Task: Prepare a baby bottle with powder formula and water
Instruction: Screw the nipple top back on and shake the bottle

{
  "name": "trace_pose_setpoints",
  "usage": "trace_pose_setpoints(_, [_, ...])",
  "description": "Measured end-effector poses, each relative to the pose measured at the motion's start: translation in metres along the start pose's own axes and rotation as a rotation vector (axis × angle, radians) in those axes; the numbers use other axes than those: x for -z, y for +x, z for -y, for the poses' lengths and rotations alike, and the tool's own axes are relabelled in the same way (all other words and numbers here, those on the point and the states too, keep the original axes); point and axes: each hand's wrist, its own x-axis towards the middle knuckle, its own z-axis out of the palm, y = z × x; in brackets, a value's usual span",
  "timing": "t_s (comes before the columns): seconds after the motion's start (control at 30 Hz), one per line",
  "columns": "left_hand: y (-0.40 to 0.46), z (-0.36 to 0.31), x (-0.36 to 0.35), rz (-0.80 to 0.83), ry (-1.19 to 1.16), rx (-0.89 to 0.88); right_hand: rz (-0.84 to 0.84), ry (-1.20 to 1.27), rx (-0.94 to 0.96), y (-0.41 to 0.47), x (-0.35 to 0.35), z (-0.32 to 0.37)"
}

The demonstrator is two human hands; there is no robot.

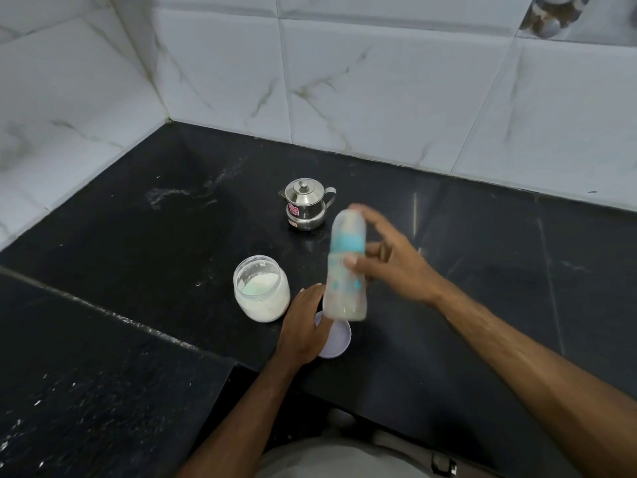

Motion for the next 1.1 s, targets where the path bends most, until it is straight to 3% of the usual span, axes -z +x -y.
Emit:
trace_pose_setpoints(0.07, [0.001,0.004,-0.002,0.016,-0.010,0.012,0.074,-0.058,-0.012,-0.002,0.000,-0.002])
trace_pose_setpoints(0.17, [-0.002,0.000,-0.001,-0.042,-0.003,-0.022,-0.219,0.095,0.052,0.010,0.010,0.004])
trace_pose_setpoints(0.23, [-0.002,-0.003,0.000,-0.037,-0.012,-0.028,-0.328,0.151,0.084,0.014,0.012,0.003])
trace_pose_setpoints(0.4, [0.001,0.002,-0.001,-0.007,-0.056,-0.021,0.047,-0.018,-0.024,-0.002,-0.002,-0.012])
trace_pose_setpoints(0.43, [0.000,-0.001,0.000,-0.015,-0.056,-0.026,0.012,-0.003,-0.007,0.000,-0.001,-0.011])
trace_pose_setpoints(0.53, [-0.001,-0.003,0.000,-0.046,-0.016,-0.050,-0.318,0.139,0.063,0.015,0.009,-0.002])
trace_pose_setpoints(0.6, [-0.001,-0.004,0.001,-0.038,-0.017,-0.051,-0.390,0.182,0.087,0.016,0.009,-0.001])
trace_pose_setpoints(0.73, [-0.001,-0.008,0.003,-0.041,-0.071,-0.029,-0.018,0.020,0.005,0.000,-0.004,-0.011])
trace_pose_setpoints(0.8, [-0.002,-0.005,0.002,-0.051,-0.056,-0.019,-0.059,0.043,0.018,0.003,-0.002,-0.009])
trace_pose_setpoints(0.87, [-0.002,-0.003,0.000,-0.053,-0.015,-0.034,-0.274,0.148,0.057,0.011,0.005,-0.002])
trace_pose_setpoints(0.93, [-0.002,-0.004,0.000,-0.045,-0.013,-0.040,-0.377,0.208,0.094,0.014,0.009,0.000])
trace_pose_setpoints(1.1, [0.000,-0.001,0.001,-0.002,-0.030,-0.051,-0.008,0.021,0.007,-0.003,-0.002,-0.011])
